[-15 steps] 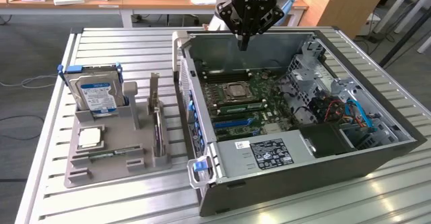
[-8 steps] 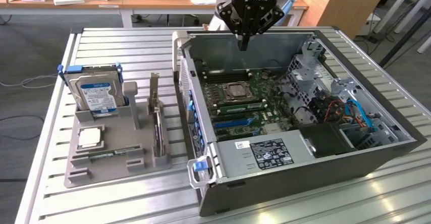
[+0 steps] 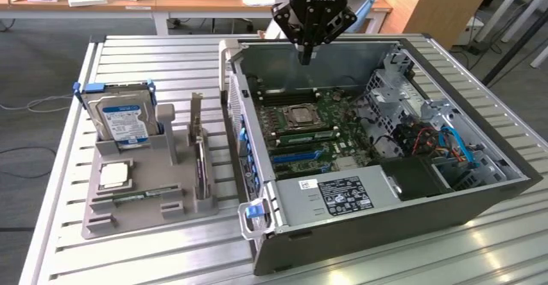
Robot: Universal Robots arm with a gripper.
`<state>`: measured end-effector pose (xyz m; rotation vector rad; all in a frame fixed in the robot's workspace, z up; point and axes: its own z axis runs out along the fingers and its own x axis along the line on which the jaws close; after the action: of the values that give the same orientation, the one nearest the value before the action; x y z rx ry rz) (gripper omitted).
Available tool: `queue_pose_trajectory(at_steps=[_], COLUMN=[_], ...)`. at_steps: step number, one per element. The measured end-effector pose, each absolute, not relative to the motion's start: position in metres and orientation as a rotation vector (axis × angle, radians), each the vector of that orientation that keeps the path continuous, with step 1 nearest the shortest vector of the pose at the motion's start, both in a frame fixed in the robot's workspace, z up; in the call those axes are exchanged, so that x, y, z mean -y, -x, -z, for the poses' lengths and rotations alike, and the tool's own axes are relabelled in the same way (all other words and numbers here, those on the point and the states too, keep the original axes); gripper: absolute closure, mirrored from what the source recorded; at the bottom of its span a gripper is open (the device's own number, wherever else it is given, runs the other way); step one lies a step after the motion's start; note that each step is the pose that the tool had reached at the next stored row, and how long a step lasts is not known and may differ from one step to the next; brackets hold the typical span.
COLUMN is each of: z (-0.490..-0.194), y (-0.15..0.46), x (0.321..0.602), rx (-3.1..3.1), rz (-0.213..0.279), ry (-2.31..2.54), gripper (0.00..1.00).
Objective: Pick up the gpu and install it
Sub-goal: 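Reach for the gpu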
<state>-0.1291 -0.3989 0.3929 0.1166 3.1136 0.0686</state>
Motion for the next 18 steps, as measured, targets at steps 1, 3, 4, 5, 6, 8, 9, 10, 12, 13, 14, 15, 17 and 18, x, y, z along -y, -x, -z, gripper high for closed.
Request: queue_pose_trajectory(at_steps=[1,3,4,5,6,8,9,10,12,13,14,15,17,18], z=[-0.393,-0.393,-0.393,-0.393,-0.392,-0.392,-0.392,-0.392,-0.392,-0.392,-0.392,-0.392,-0.391,-0.391], y=[0.131,0.136,0.139,0.142,0.144,0.149,0.152,0.156,0.164,0.168,0.171,0.175,0.182,0.185], x=[0.399,0.399,0.399,0.399,0.399,0.399,0.399,0.399,0.399,0.399,0.399,0.399,0.399,0.399], rx=[-3.114,-3.114,-3.114,-3.114,-3.114,-3.114,-3.114,-3.114,-3.114,-3.114,-3.114,-3.114,-3.114,-3.114], rz=[-0.068,-0.068,-0.068,-0.068,-0.068,-0.068,-0.068,-0.068,-0.068,-0.068,-0.068,-0.068,-0.068,-0.068], ry=[-0.117,-0.117,-0.116,-0.117,-0.117,-0.117,-0.116,-0.116,-0.117,-0.117,-0.117,-0.116,-0.117,-0.117], gripper=[0.89,0.89,0.89,0.89,0.89,0.89,0.89,0.89,0.89,0.89,0.89,0.89,0.89,0.89])
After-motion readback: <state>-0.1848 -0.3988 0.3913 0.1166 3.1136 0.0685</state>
